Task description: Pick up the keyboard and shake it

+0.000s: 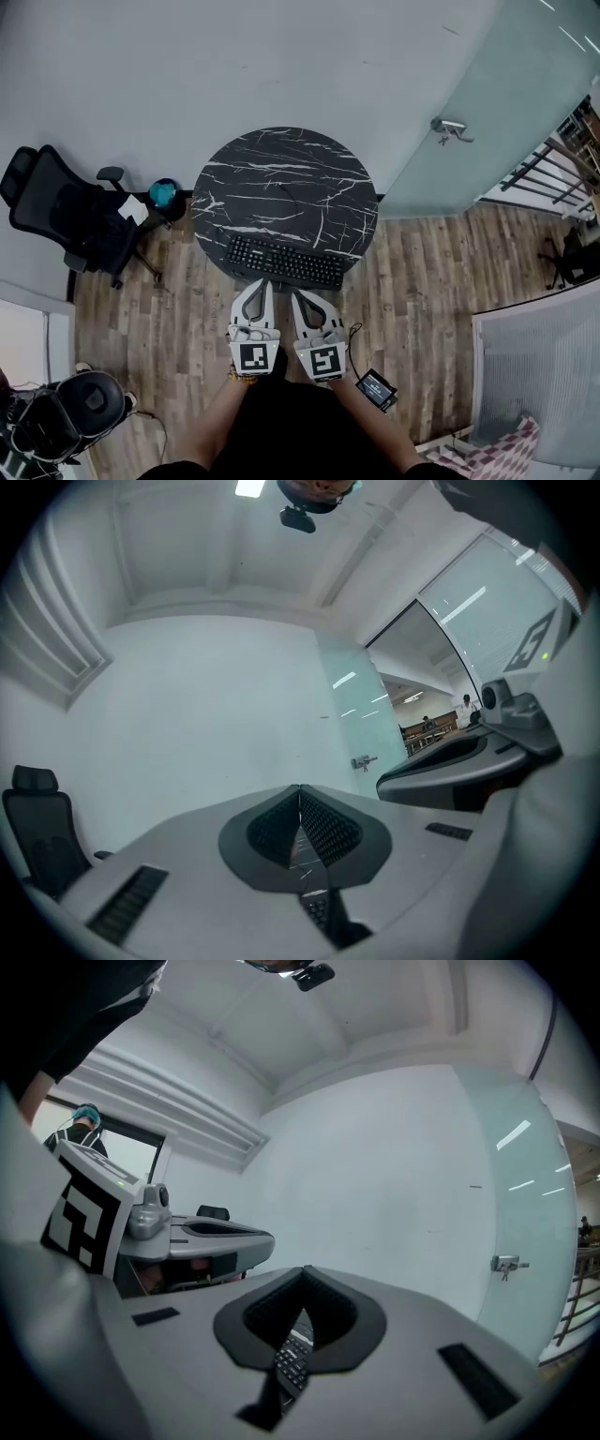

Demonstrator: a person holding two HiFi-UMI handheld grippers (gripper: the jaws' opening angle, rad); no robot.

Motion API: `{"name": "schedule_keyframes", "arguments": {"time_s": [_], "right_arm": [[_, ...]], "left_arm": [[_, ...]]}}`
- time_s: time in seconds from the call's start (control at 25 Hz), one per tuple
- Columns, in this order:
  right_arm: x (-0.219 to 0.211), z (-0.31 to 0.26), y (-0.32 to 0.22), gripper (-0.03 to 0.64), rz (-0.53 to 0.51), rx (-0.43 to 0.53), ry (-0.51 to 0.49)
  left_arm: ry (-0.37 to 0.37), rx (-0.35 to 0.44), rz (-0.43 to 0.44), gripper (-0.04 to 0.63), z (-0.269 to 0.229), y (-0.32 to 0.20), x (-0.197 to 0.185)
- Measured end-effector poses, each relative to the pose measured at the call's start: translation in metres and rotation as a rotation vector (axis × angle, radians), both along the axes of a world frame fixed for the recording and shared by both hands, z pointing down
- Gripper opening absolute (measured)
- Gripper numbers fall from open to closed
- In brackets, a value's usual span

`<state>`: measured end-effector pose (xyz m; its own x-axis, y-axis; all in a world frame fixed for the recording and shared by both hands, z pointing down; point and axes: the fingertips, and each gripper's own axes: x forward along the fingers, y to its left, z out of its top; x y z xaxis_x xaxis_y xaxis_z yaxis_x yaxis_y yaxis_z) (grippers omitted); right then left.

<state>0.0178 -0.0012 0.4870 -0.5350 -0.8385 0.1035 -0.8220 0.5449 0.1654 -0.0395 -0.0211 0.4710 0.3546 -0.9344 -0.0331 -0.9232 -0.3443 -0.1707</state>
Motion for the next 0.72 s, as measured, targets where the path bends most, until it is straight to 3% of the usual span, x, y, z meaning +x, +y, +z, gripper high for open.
{"name": "schedule_keyframes", "arguments": {"time_s": [0.48,0.72], "right_arm": [[0.047,0.007,0.137,0.029,0.022,0.001,-0.103],[0.066,0.013,0.192,0.029,0.053,-0.011,-0.118]], "left_arm": [[0.003,-0.069,-0.025,0.015,0.024,0.148,0.043],[0.002,-0.101,0.021,0.015,0.041,0.205,0.065]]}}
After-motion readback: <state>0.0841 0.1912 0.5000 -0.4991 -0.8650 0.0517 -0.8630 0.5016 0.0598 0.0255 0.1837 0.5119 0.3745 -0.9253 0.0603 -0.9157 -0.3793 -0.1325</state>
